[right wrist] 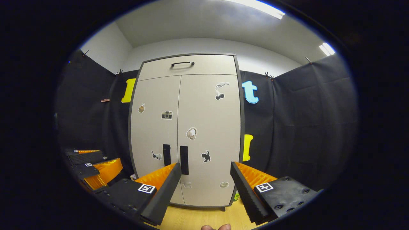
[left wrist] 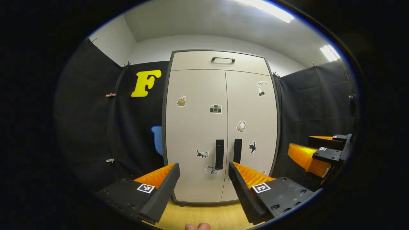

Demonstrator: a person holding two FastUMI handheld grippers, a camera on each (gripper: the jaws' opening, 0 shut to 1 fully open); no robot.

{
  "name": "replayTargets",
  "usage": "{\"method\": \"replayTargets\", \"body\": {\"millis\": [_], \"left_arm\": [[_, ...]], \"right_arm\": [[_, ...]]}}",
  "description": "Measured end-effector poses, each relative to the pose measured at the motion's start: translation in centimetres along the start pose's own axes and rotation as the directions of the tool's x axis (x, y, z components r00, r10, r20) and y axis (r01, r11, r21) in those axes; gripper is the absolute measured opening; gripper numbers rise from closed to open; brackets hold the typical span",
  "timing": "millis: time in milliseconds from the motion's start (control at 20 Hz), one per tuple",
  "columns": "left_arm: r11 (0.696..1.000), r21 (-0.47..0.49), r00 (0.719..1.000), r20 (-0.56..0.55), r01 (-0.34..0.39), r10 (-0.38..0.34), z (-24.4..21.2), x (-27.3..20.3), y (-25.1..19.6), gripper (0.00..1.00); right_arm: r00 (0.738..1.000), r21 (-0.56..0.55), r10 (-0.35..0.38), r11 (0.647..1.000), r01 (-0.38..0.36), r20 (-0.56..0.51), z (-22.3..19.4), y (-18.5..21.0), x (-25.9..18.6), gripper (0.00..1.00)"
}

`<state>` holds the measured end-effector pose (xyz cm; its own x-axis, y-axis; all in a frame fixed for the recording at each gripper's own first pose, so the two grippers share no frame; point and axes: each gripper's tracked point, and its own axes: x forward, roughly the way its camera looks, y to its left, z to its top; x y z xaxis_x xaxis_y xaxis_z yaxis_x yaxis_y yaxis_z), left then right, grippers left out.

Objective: Open the right door of the double-door shoe cabinet with the right hand, and open the left door with the left hand.

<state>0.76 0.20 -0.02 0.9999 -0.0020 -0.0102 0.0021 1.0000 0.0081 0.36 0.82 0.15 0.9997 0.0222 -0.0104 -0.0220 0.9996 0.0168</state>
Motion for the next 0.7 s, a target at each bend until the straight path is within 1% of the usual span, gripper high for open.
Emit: {"method": "replayTargets", "body": {"millis": [100,300,600,700], "left_arm": [[1.0,0.003,1.0,0.003,-0.001,0.001,0.1,-0.1,0.2,0.95],[1.0,0.021,1.0,0.003,-0.004,0.004,0.1,-0.1,0.7,0.95],[1.0,0.019,1.0,-0.009,0.002,-0.001,-0.6,0.4,1.2,0.95],[1.0,0.016,1.0,-0.013,0.005,-0.004,-0.9,0.5,1.3,0.95]], "right_arm": [[1.0,0.004,0.011,1.0,-0.011,-0.015,-0.6,0.5,0.7,0.97],[0.999,0.003,0.05,0.999,-0.05,-0.02,-1.1,2.4,3.5,0.97],[0.996,0.002,0.091,0.996,-0.091,-0.01,-2.9,5.9,9.7,0.98],[0.996,-0.001,0.086,0.996,-0.086,-0.021,-4.0,6.7,12.1,0.98]]}}
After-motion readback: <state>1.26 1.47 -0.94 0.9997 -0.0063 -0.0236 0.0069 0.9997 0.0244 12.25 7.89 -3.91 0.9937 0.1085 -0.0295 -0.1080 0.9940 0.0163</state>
